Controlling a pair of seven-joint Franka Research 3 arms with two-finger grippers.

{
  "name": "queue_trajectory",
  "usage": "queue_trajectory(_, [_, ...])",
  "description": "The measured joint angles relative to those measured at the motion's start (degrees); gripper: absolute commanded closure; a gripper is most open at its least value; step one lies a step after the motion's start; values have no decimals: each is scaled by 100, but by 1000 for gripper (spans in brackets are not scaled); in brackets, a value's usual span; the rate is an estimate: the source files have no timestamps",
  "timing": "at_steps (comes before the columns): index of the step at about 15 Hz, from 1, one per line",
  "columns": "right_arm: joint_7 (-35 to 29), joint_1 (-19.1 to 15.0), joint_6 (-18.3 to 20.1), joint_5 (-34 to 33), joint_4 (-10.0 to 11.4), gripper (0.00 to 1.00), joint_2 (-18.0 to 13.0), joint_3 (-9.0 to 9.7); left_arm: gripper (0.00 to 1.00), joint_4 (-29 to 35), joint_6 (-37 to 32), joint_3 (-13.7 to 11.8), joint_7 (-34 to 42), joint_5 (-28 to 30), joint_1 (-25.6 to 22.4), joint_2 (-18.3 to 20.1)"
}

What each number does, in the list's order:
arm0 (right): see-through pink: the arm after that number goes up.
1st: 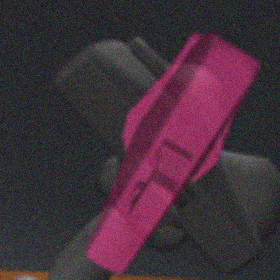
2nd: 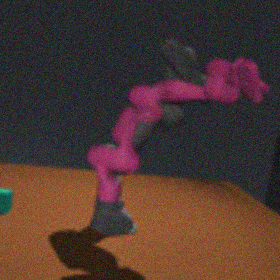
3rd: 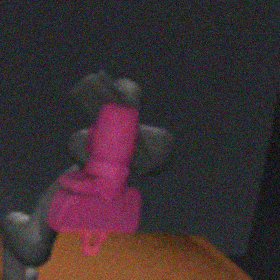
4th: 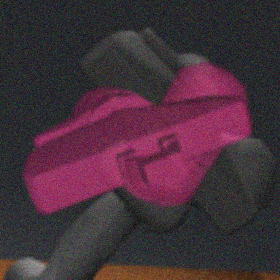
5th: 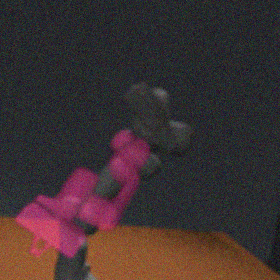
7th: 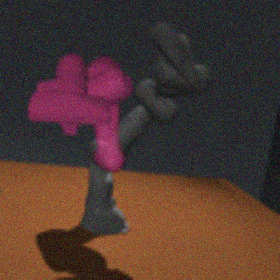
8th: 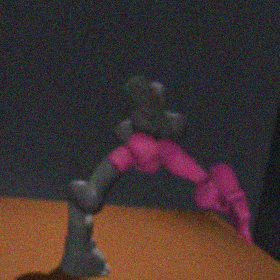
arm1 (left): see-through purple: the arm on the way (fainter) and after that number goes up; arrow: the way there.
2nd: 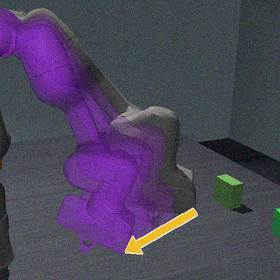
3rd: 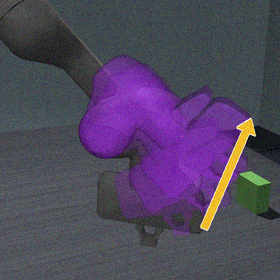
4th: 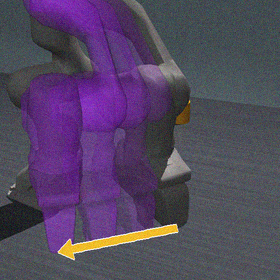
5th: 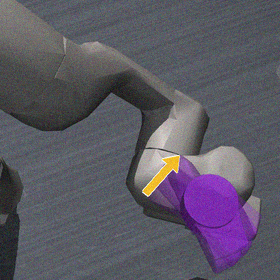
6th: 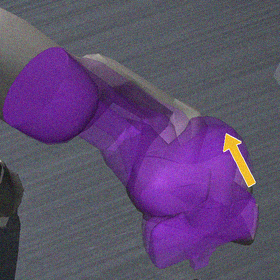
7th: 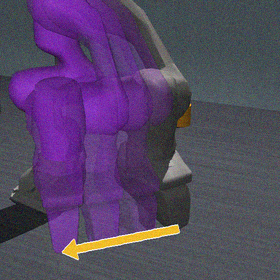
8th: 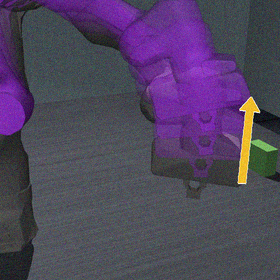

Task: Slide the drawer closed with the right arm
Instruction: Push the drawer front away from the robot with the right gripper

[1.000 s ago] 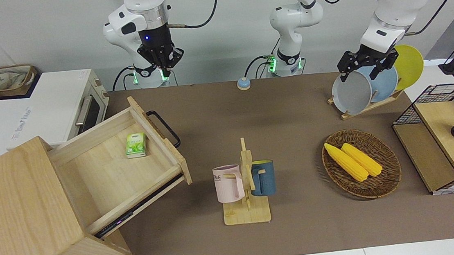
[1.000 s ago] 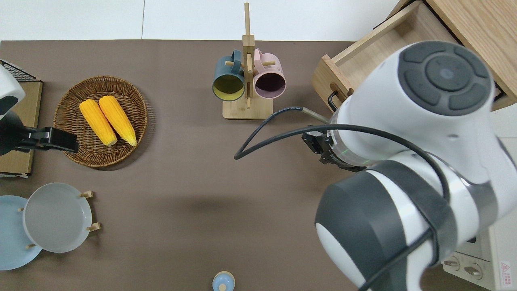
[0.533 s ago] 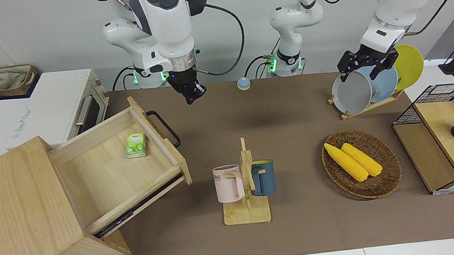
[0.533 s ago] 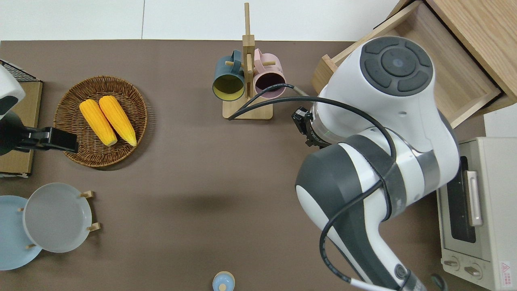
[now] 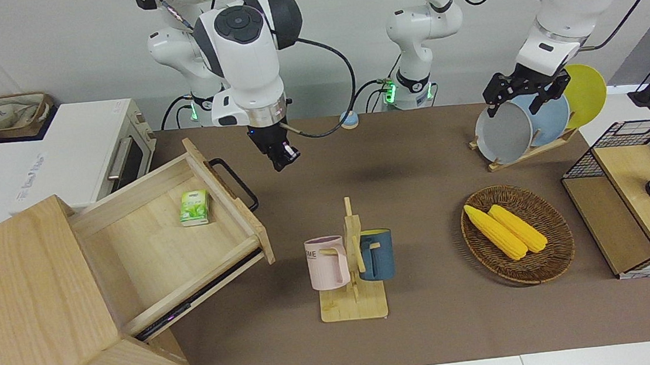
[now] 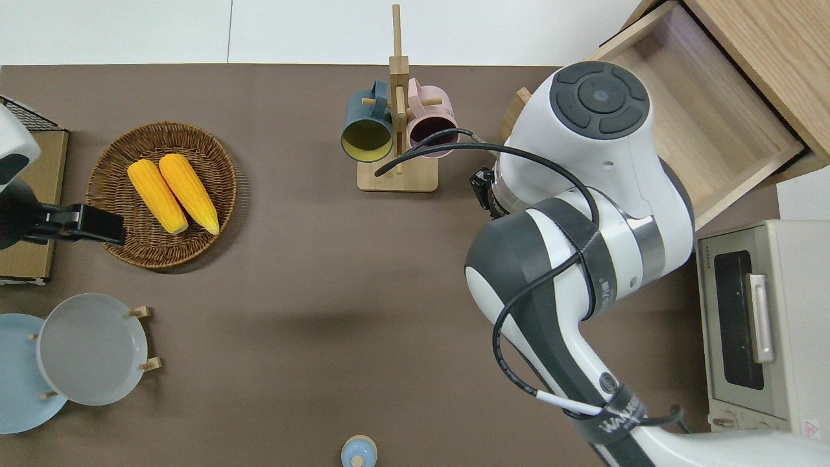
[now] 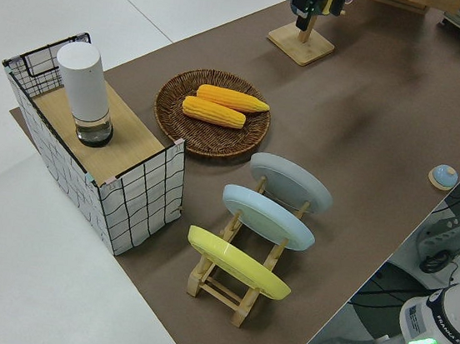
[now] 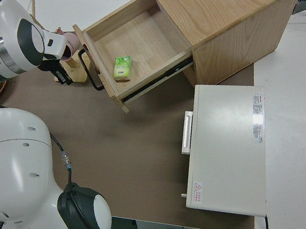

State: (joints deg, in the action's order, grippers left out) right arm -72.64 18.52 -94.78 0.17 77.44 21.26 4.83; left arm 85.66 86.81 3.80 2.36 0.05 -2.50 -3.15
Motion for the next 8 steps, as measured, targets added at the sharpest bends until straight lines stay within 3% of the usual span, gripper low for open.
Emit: queue_trajectory(8, [-6,-153,-323,-172,115,1000,78,-32,7,0,0,0,0,0,0,0])
